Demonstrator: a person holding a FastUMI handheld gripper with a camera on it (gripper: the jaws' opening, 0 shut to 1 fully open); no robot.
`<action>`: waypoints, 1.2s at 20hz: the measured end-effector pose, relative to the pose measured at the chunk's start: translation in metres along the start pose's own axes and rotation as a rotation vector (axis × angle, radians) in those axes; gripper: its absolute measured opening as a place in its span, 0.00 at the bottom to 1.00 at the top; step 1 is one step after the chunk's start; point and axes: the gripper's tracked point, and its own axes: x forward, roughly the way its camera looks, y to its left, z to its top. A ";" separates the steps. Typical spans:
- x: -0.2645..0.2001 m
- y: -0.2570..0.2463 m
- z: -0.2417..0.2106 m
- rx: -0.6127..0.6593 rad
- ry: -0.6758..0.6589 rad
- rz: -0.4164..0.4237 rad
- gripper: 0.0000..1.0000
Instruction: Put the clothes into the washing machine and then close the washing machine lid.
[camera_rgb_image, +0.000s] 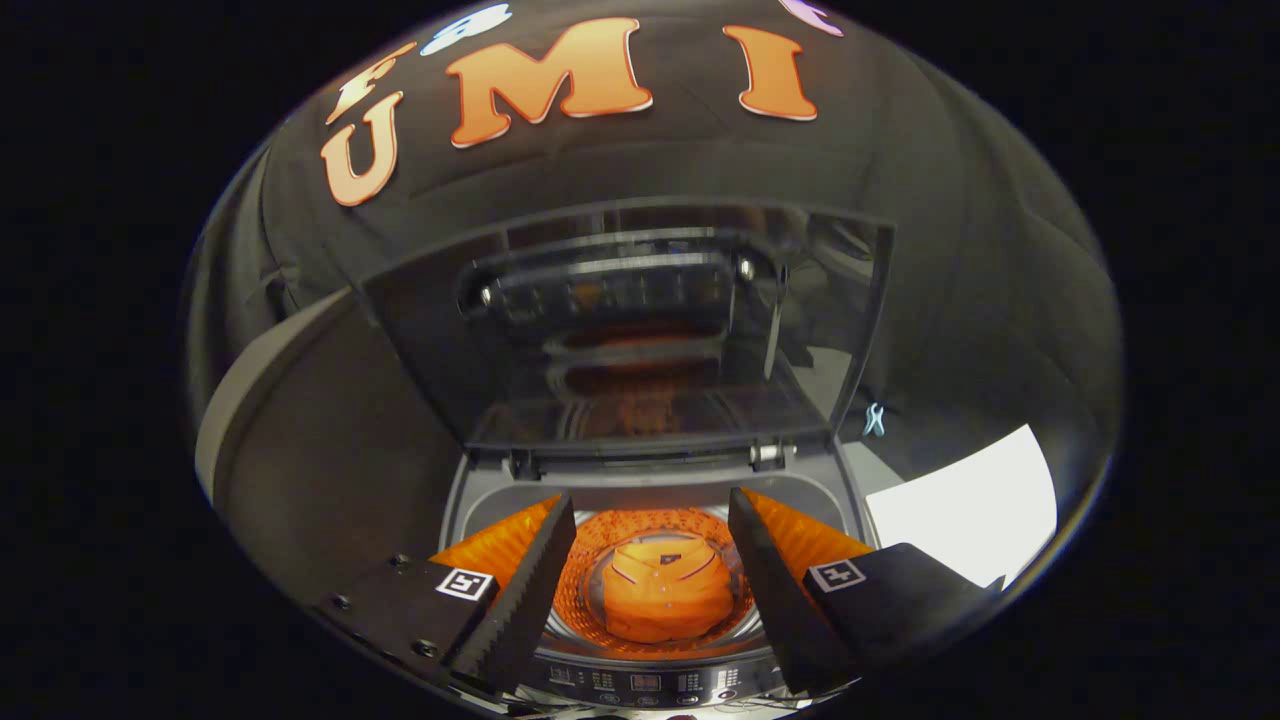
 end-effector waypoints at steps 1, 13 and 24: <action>-0.002 0.002 0.012 -0.010 -0.024 0.003 0.99; 0.000 0.024 0.171 -0.031 -0.266 0.038 0.98; 0.064 0.005 0.174 -0.042 -0.221 -0.041 1.00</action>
